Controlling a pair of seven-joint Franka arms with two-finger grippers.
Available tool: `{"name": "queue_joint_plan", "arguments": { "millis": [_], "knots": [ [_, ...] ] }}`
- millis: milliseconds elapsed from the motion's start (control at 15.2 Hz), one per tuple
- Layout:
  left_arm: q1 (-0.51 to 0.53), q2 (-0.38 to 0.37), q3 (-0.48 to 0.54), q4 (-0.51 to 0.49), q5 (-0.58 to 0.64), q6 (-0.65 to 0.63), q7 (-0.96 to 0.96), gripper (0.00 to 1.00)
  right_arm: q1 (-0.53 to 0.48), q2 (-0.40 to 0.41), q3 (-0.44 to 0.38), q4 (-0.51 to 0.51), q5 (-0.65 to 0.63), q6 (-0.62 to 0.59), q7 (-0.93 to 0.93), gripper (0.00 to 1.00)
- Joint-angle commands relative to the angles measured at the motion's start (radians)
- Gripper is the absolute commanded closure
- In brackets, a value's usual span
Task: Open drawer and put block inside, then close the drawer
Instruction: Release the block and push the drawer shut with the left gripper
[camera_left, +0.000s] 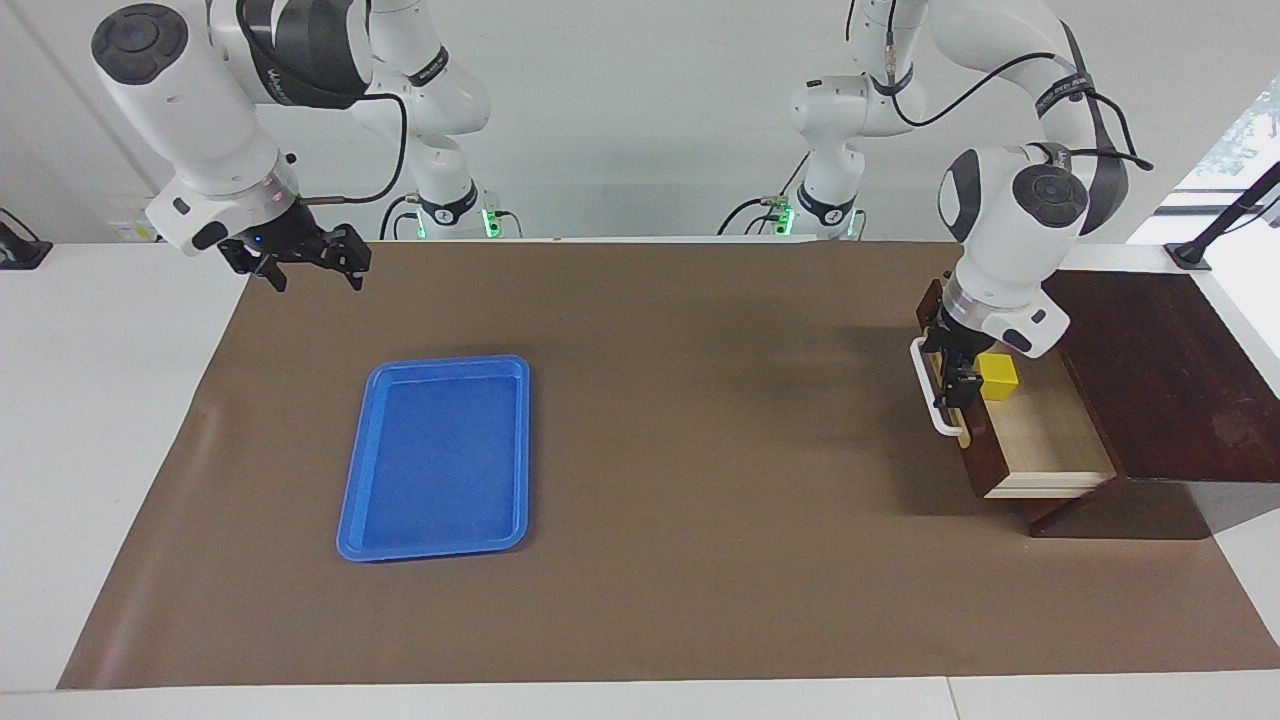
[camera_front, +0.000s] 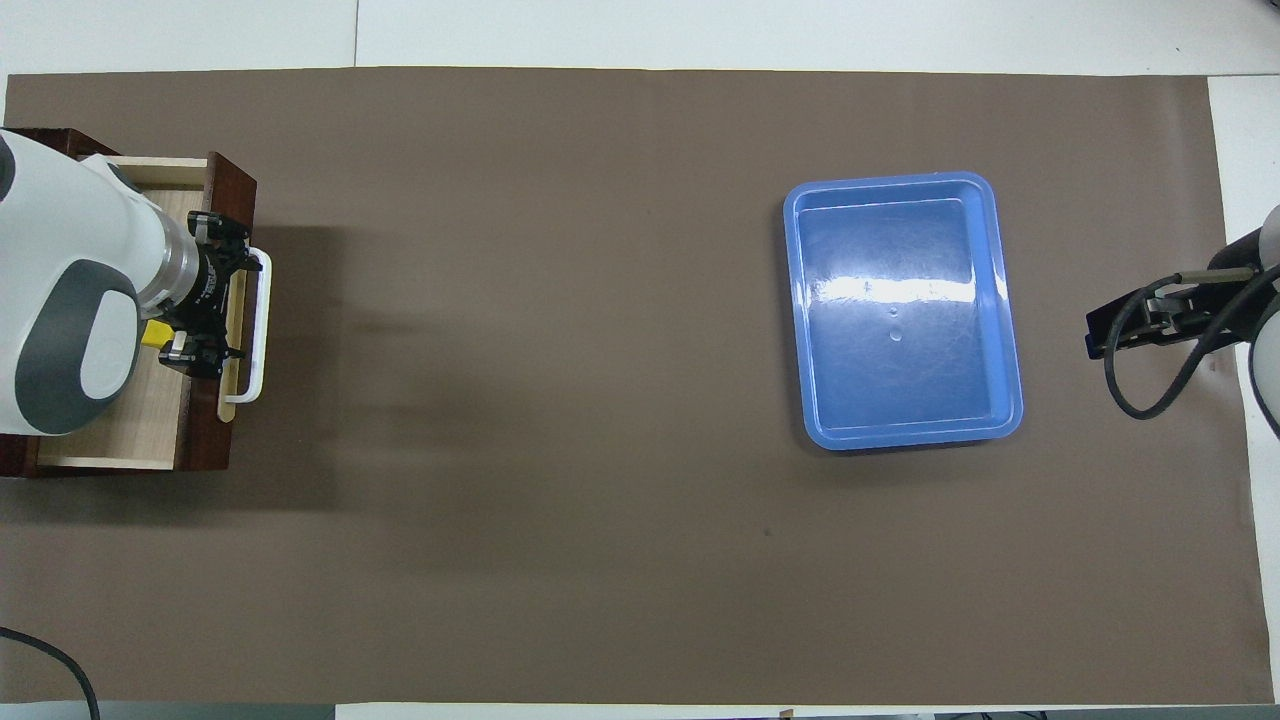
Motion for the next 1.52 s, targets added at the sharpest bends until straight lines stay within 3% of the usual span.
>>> {"name": "queue_joint_plan", "arguments": {
  "millis": [0,264,462,791,989,1187,1451],
  "knots": [
    [0.056,-0.041,-0.002,-0.041,0.025,0.040,0.061,0.00,-0.021,-0.011,0.015,0.014,-0.001,-0.026,-0.026,0.00],
    [0.126,-0.037,-0.002,-0.038,0.050,0.062,0.117,0.00,-0.004,-0.026,0.006,0.007,-0.001,-0.056,-0.019,0.00],
    [0.180,-0.037,-0.002,-0.039,0.050,0.083,0.177,0.00,0.036,-0.023,-0.048,0.014,0.001,-0.060,-0.021,0.00],
    [0.245,-0.038,-0.004,-0.042,0.050,0.086,0.277,0.00,0.025,-0.014,-0.045,0.011,0.002,-0.042,-0.027,0.00],
    [0.203,-0.030,-0.008,-0.007,0.048,0.056,0.291,0.00,0.025,-0.014,-0.047,0.013,-0.002,-0.042,-0.029,0.00],
    [0.144,-0.084,-0.013,-0.001,0.042,-0.013,0.332,0.00,0.034,-0.018,-0.048,0.013,-0.005,-0.042,-0.026,0.00],
    [0.096,-0.093,-0.019,0.096,0.036,-0.194,0.649,0.00,0.036,-0.020,-0.045,0.014,-0.007,-0.042,-0.019,0.00]
  ]
}}
